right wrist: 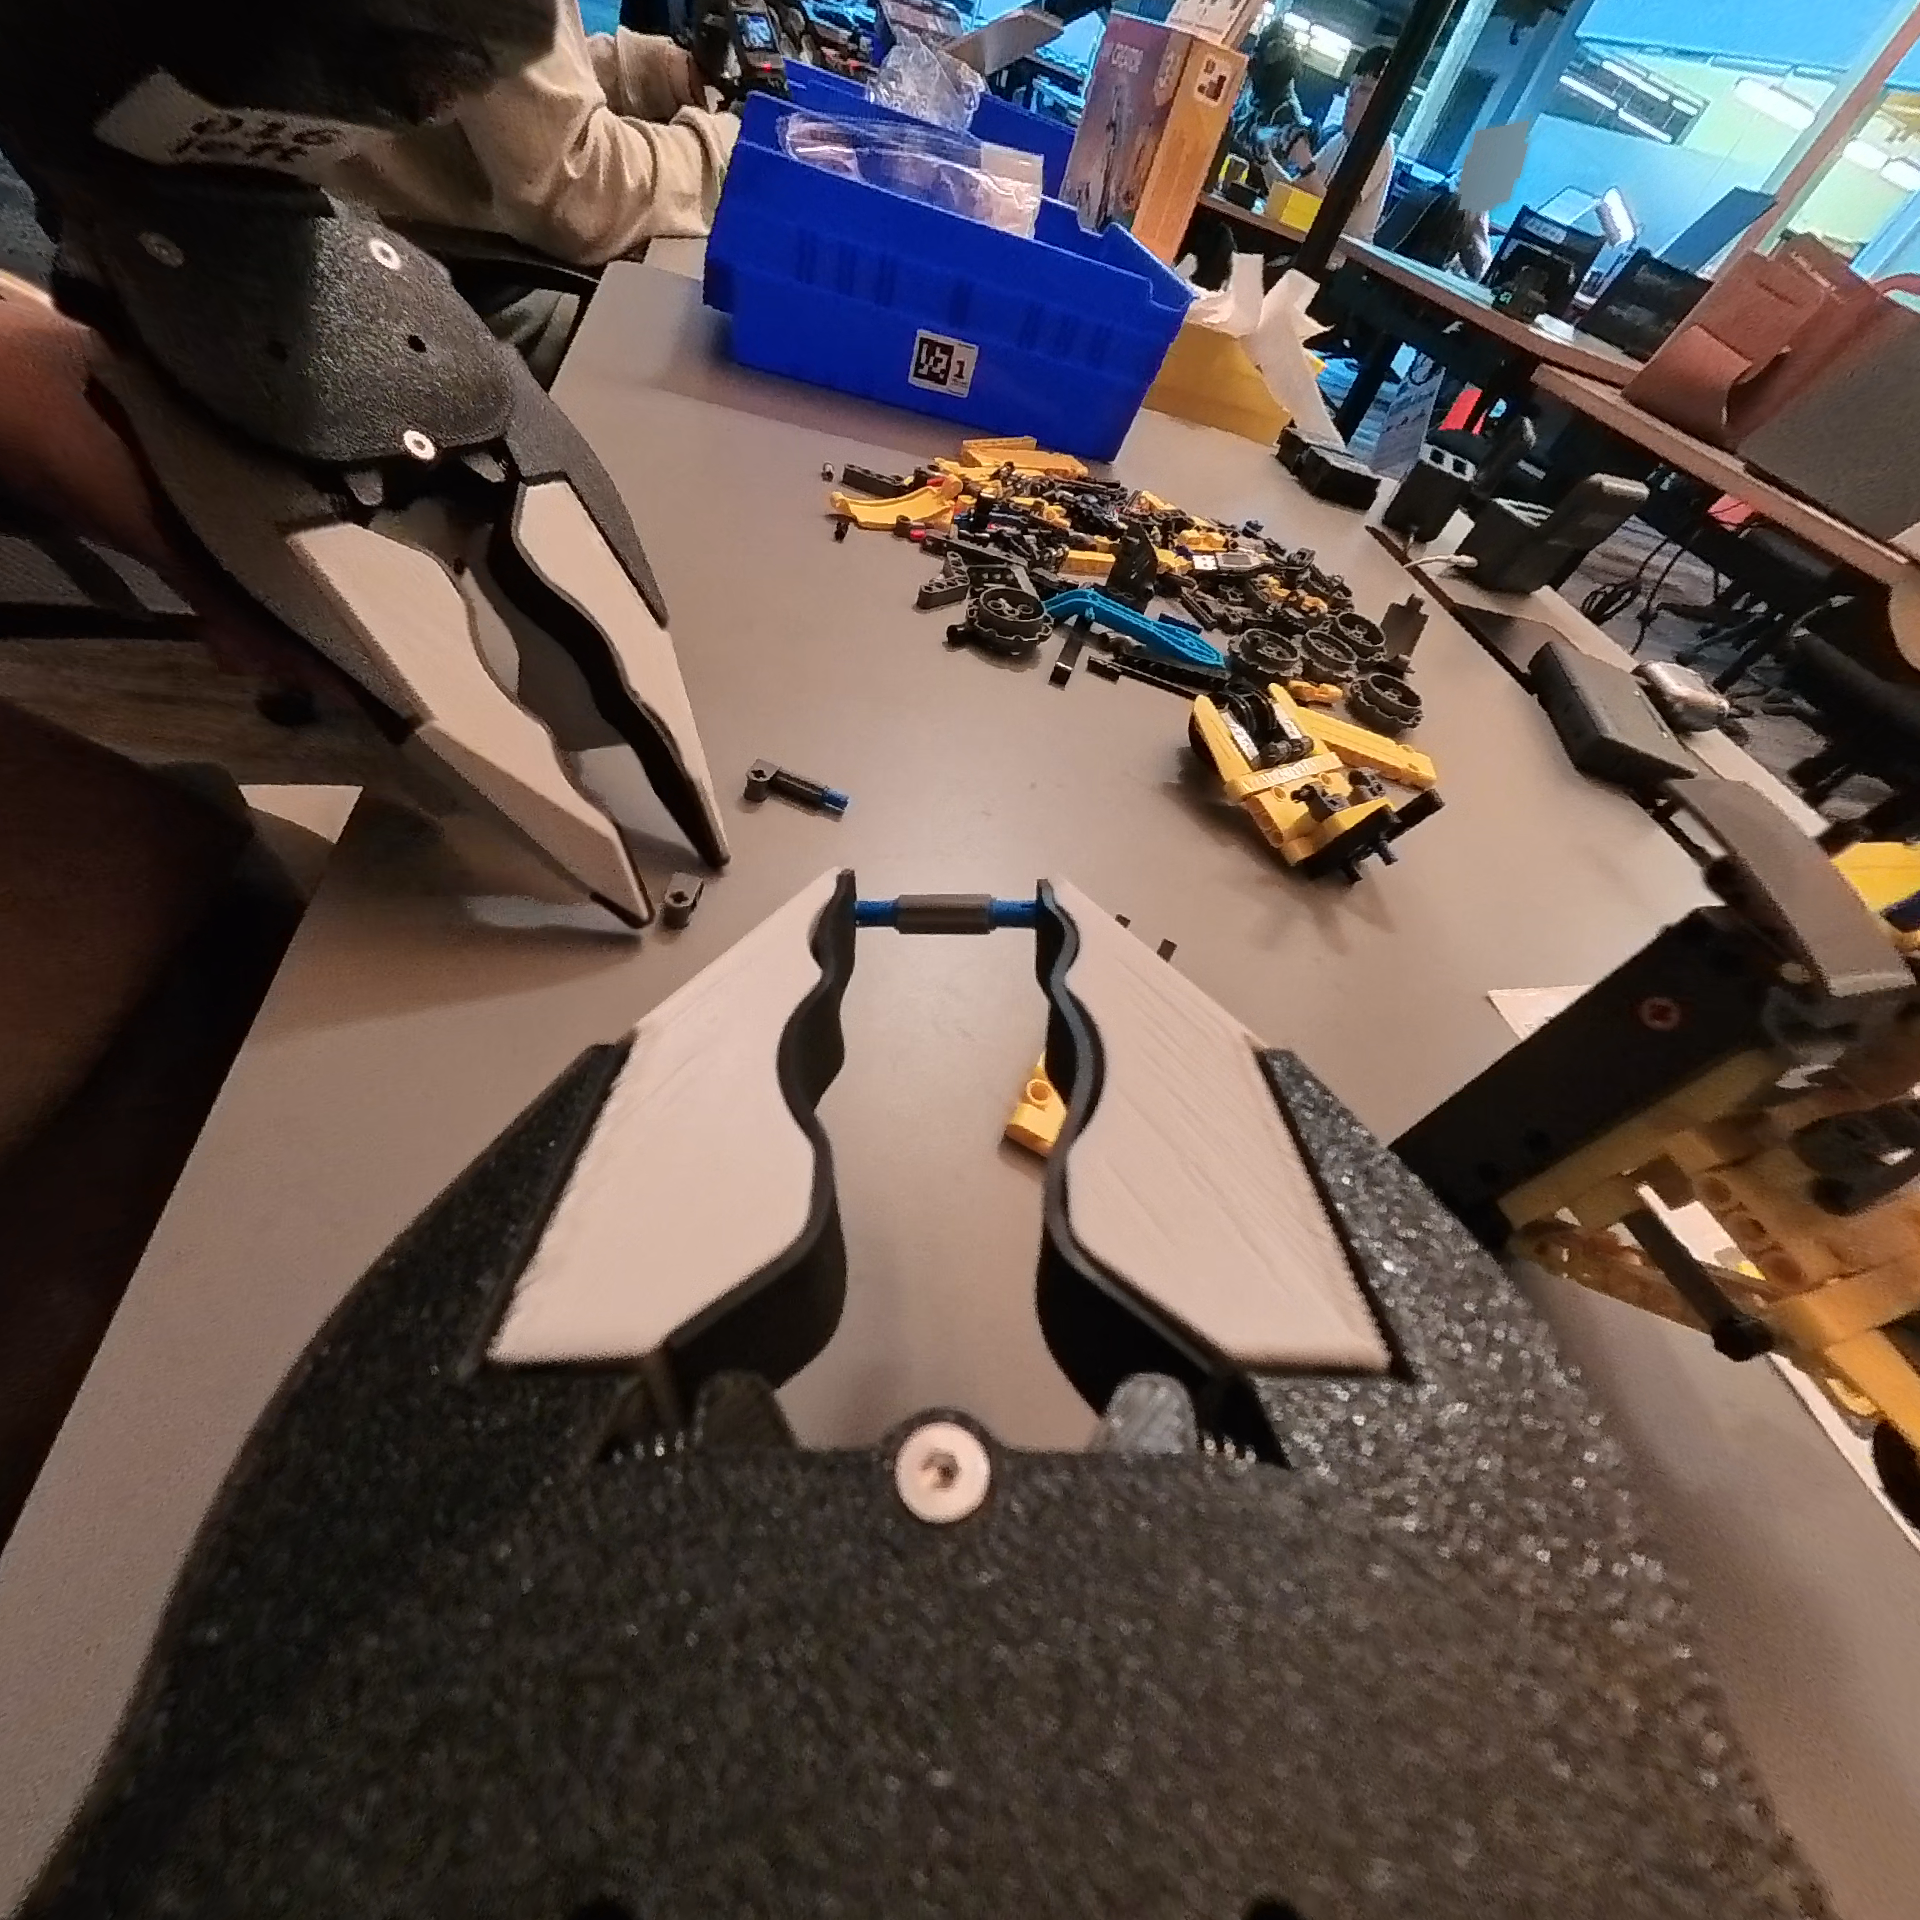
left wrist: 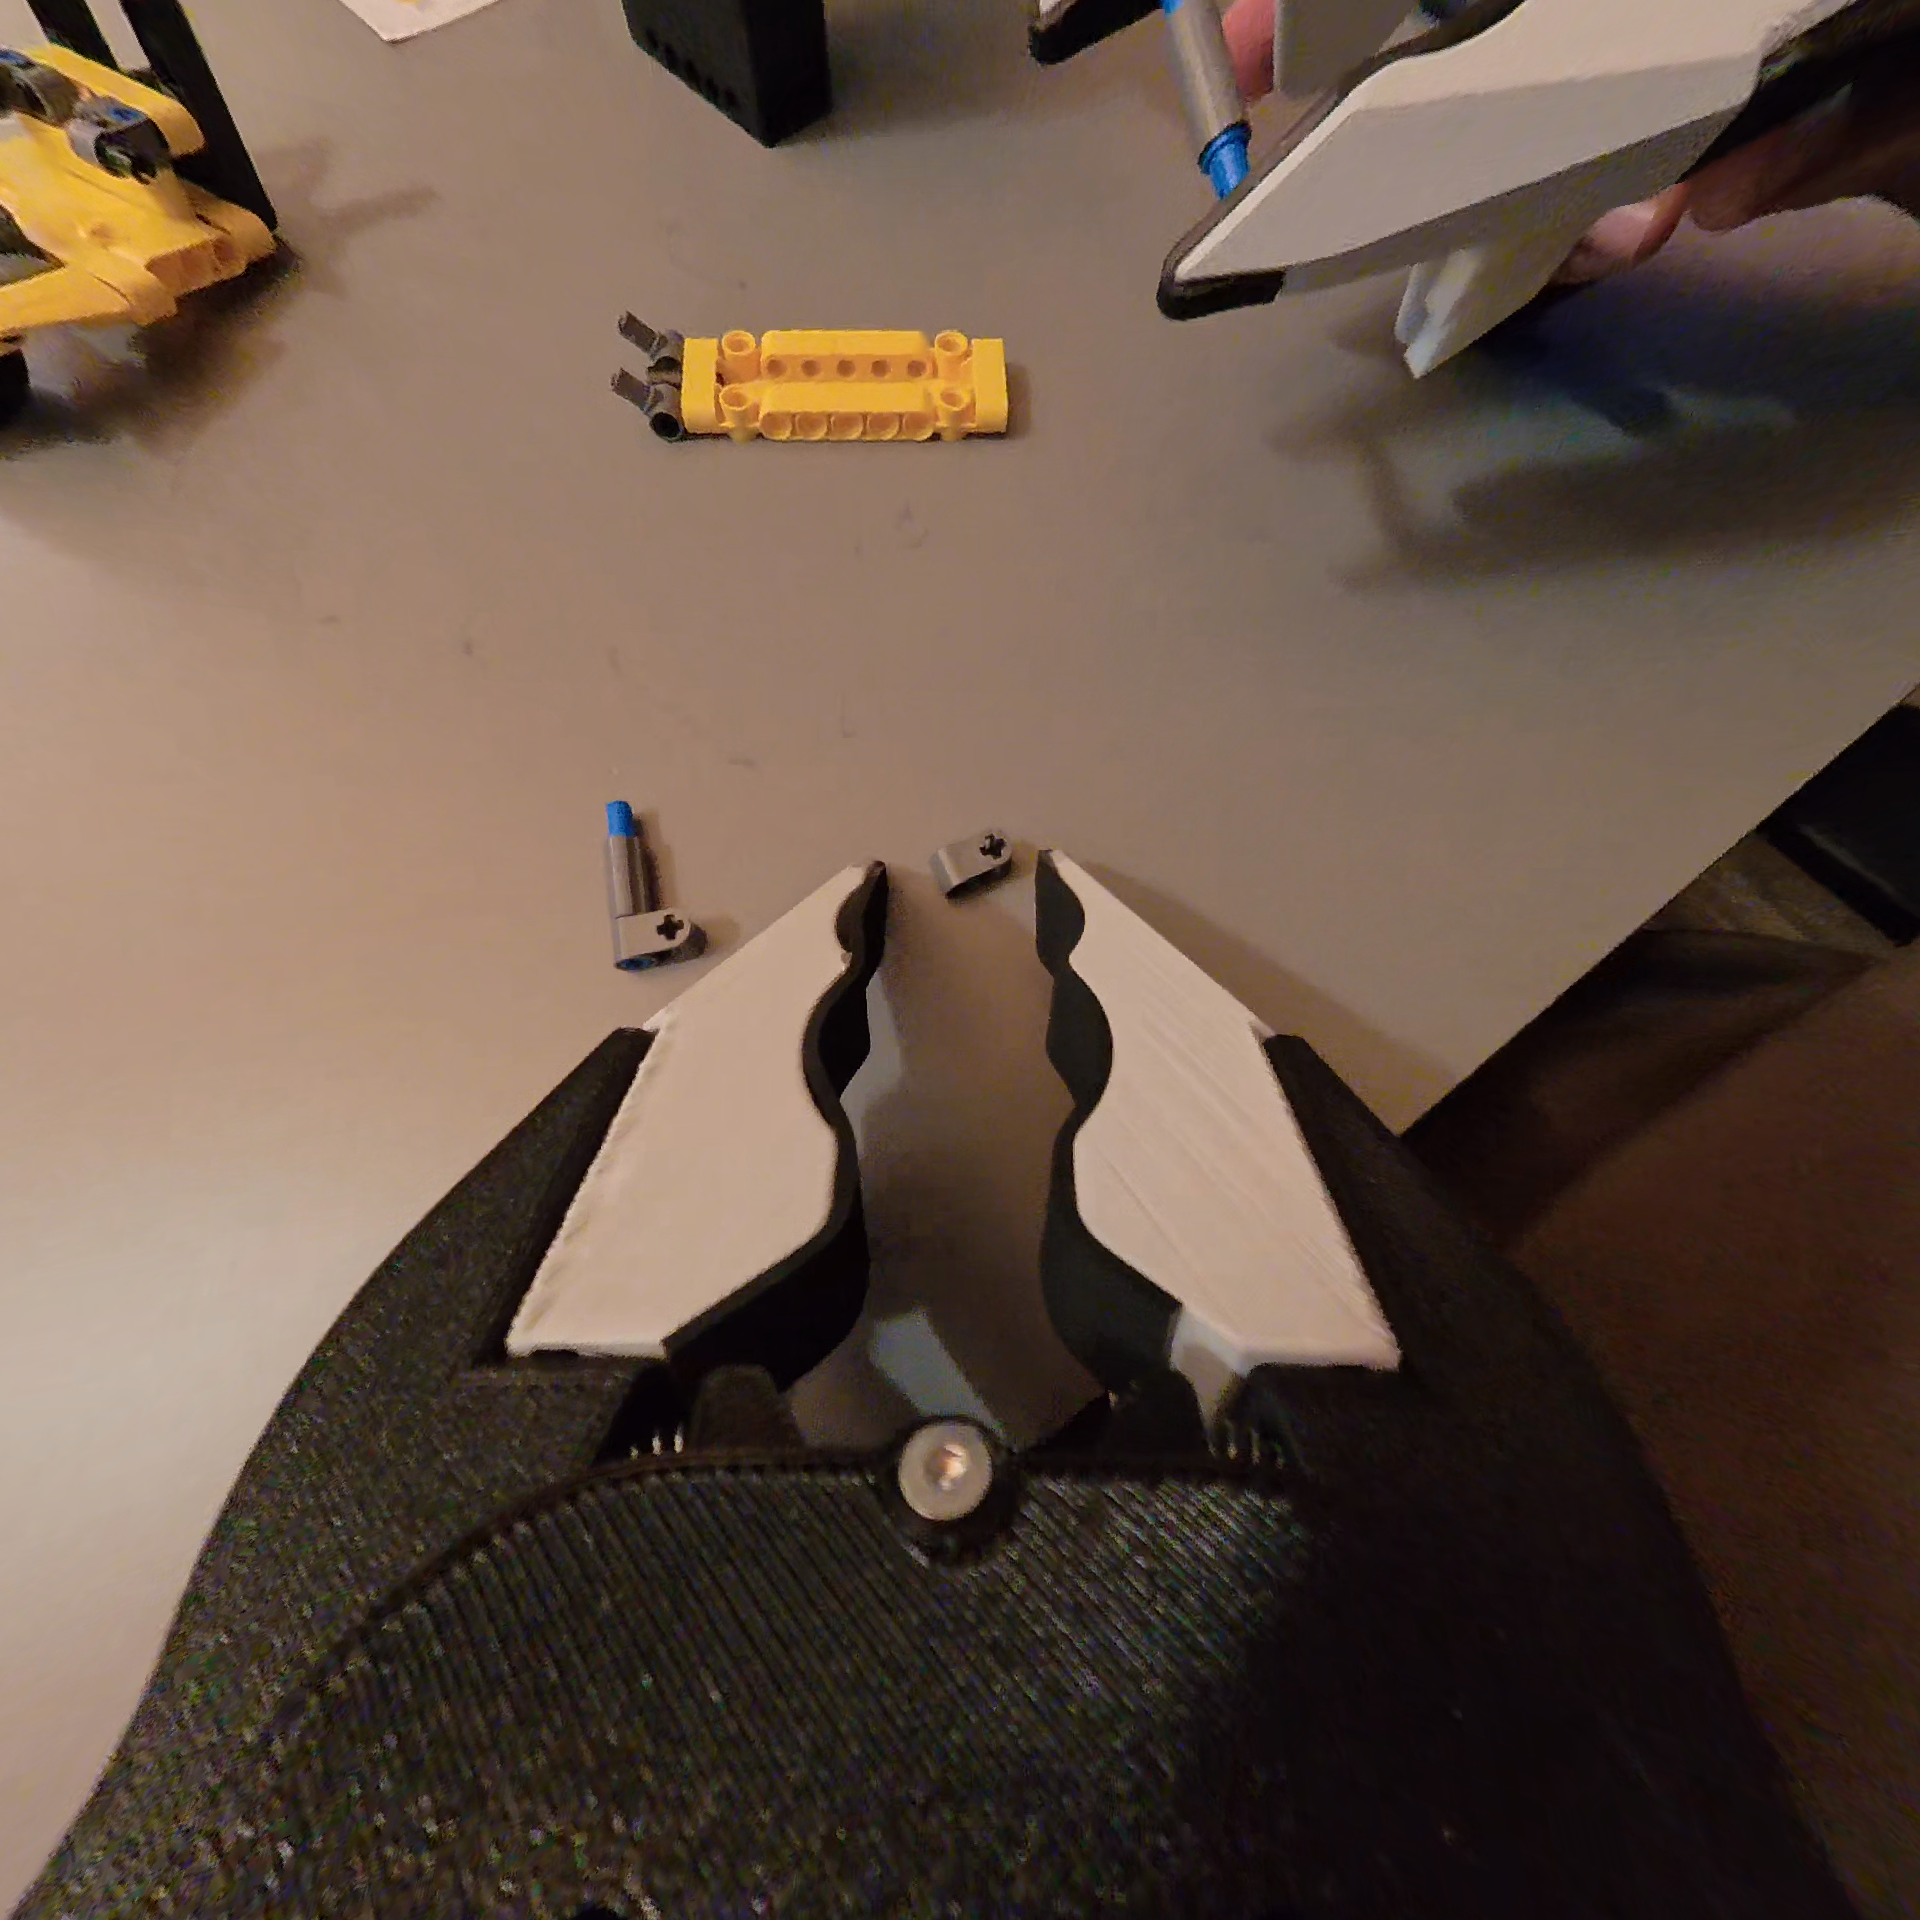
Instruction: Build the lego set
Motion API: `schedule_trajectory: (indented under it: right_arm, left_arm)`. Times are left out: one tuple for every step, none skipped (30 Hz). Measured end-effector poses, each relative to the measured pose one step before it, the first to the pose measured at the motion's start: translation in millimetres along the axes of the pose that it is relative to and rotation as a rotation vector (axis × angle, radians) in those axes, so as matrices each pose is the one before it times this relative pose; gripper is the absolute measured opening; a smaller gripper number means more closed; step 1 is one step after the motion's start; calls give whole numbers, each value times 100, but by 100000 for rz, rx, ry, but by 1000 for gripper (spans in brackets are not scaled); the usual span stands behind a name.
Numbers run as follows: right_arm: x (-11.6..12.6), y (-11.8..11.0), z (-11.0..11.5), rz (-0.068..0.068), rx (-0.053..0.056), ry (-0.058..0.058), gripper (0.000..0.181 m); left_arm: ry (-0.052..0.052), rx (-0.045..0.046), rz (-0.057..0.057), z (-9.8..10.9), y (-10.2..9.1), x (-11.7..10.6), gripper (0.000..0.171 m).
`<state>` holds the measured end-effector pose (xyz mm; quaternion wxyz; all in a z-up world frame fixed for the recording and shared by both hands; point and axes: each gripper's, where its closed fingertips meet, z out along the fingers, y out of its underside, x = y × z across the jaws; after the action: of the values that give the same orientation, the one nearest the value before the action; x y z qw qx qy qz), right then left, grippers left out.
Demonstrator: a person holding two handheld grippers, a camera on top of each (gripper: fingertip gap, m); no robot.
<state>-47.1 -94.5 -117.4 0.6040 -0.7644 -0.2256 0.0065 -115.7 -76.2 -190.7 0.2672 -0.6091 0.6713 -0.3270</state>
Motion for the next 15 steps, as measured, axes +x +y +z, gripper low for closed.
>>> schedule_trajectory:
  right_arm:
    - [-57, 12, 19, -461, -174, -24, 34]
    - [-30, 17, 20, -265, -126, -16, 34]
    - [-6, 1, -8, -112, -21, -7, 34]
    - [-1, -8, -5, -21, 67, 5, 34]
    - [-6, -12, -11, -9, 108, 3, 34]
    - [0, -4, -15, -72, 52, 13, 34]
    - [-16, 20, -1, -124, -127, -27, 34]
    - [-11, 23, 6, -116, -159, -14, 34]
    - [-16, 9, 14, -171, -86, -17, 34]
    - [-22, 12, 14, -215, -130, -13, 34]
    - [-29, 20, 18, -254, -148, -2, 34]
    - [-26, 20, 27, -268, -162, -13, 34]
    - [-33, 11, 24, -263, -195, -20, 34]
    - [-28, 31, 21, -242, -246, -17, 34]
    - [-22, 45, 38, -209, -304, 11, 34]
  left_arm:
    - [-103, 854, -157, 77, -133, 14, 25]
    - [742, 168, -598, 56, -75, 118, 25]
    - [715, -118, -805, 55, -40, 106, 25]
    - [251, 114, -175, 27, -57, 54, 24]
    - [-96, -37, 515, -9, 2, 12, 20]
    - [-879, 139, 788, -44, -22, -91, 15]
    - [-1262, 188, 861, -59, -16, -157, 13]
    - [-378, 86, 869, -78, 19, -63, 13]
    - [634, 381, 600, -84, -1, 71, 13]
    - [1257, 1003, 442, -94, -85, 147, 13]
    - [488, 1204, -125, -94, -106, 33, 13]
    - [-161, 1515, -486, -96, -187, -72, 13]
    - [305, 1860, -304, -118, -255, 5, 13]
    - [787, 2297, -149, -109, -341, 105, 13]
    - [448, 2383, -340, -100, -374, 72, 13]
